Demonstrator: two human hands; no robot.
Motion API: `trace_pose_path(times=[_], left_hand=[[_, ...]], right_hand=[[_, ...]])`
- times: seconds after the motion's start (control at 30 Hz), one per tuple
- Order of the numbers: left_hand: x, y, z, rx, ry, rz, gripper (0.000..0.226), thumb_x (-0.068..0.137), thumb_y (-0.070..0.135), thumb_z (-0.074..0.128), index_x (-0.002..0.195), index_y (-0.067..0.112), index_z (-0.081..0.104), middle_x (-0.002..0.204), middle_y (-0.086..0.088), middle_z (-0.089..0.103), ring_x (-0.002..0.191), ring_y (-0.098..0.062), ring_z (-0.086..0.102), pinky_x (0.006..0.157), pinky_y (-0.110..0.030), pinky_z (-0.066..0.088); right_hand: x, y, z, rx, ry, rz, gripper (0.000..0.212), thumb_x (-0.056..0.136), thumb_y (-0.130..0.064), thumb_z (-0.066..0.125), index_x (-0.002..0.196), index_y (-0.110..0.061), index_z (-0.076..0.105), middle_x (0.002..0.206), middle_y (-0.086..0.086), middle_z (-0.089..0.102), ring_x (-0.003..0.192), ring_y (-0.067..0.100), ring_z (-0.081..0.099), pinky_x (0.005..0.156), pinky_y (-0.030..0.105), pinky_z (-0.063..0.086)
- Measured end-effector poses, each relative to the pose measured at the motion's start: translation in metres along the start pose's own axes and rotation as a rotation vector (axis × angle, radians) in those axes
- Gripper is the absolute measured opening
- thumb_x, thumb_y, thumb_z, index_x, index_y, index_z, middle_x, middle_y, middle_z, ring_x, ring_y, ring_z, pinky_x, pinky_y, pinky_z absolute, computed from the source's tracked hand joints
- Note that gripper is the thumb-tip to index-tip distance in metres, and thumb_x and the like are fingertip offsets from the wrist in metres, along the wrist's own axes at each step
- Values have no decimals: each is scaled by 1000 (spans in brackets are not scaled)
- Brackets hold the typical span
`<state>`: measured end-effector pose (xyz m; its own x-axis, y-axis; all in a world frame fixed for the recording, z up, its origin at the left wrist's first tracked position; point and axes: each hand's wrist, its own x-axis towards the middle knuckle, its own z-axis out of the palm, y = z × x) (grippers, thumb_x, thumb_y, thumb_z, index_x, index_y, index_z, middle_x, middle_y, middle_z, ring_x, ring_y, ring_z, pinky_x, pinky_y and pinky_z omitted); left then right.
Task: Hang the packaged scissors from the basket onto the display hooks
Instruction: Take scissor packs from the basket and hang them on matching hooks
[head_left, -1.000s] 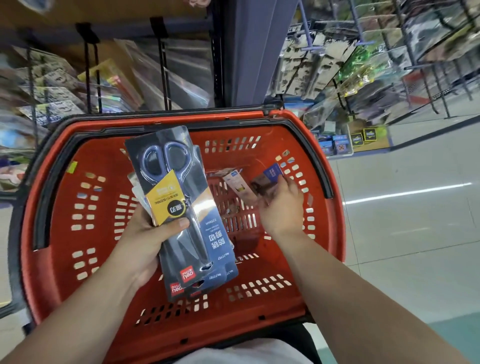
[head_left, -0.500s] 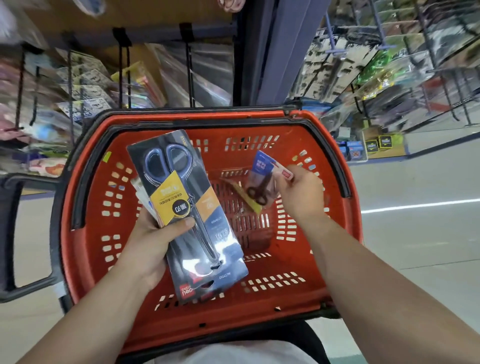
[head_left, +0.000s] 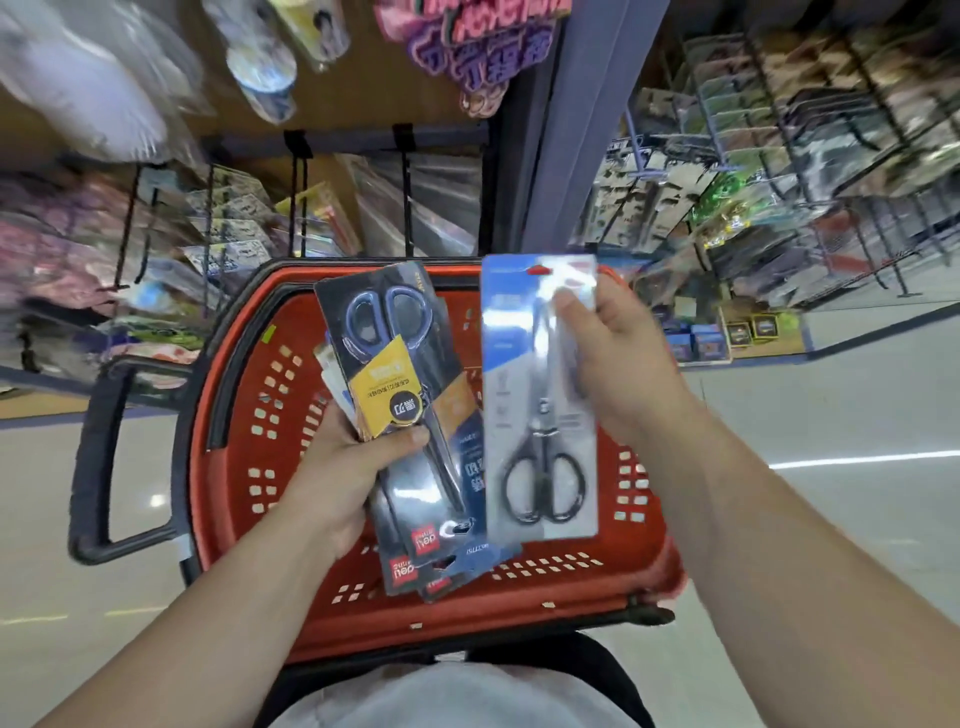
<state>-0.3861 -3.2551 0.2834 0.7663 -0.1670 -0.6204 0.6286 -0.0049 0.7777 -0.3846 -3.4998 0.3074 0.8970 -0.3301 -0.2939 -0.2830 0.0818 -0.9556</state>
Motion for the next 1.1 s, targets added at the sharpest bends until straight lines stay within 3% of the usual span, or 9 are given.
trace_pose_path(times=[0.13,0.3,0.43,0.53,0.67,0.77,0.87,1.0,1.1], left_hand=[[-5,8,7,-33,-31,-46,50,68,-3,77,110,21,66,97,-1,82,87,-20,78,81,-37,61],[-3,10,7,-99,-34,-105,49,76,-3,78,115,23,64,98,-8,81,80,-24,78,70,-37,59],[-5,5,10,-215,-45,-147,46,69,24,72,115,23,66,95,-7,80,77,-23,78,61,-33,61],[-3,5,8,-205,-97,-177,71,60,36,88,125,18,64,103,-9,80,84,-26,78,64,-36,63],[2,9,7,-86,-120,-176,82,56,18,90,133,16,63,117,-14,79,99,-33,78,83,-46,61],[8,9,5,-83,-104,-180,73,60,5,78,131,14,63,114,-16,79,93,-35,78,75,-44,64],[10,12,6,-74,-124,-164,73,58,0,72,130,13,64,105,-15,80,84,-31,78,67,-39,63],[7,12,10,-70,-135,-128,76,59,2,90,129,13,67,107,-12,80,85,-27,78,70,-38,63],[7,6,1,-115,-106,-120,69,65,6,87,131,8,66,114,-17,79,91,-30,78,71,-38,65]], right_hand=[[-4,22,32,-85,-79,88,17,109,-25,52,102,-24,68,78,-13,70,64,6,58,61,24,45],[-8,32,53,-18,-135,183,14,108,-32,52,107,-32,66,105,-2,77,102,26,74,89,47,61],[-11,33,69,-74,-40,107,12,109,-26,52,106,-25,63,96,-6,73,90,12,69,85,37,57],[-11,34,71,-101,-3,41,11,108,-24,52,105,-21,62,87,-9,68,76,1,60,73,23,51],[-13,36,73,-81,1,43,10,107,-24,55,102,-26,63,85,-11,70,79,4,65,73,23,53],[-13,39,74,0,13,79,1,105,-23,60,104,-22,60,78,-18,65,73,-3,60,71,19,52],[-16,39,78,72,36,116,18,102,-21,65,116,-17,54,94,-11,69,83,1,64,77,24,55],[-18,42,86,71,58,117,37,98,-28,71,128,-28,49,118,-1,67,109,17,69,95,45,59],[-18,41,89,46,8,105,39,98,-26,72,131,-25,51,118,-3,69,110,15,68,98,45,58]])
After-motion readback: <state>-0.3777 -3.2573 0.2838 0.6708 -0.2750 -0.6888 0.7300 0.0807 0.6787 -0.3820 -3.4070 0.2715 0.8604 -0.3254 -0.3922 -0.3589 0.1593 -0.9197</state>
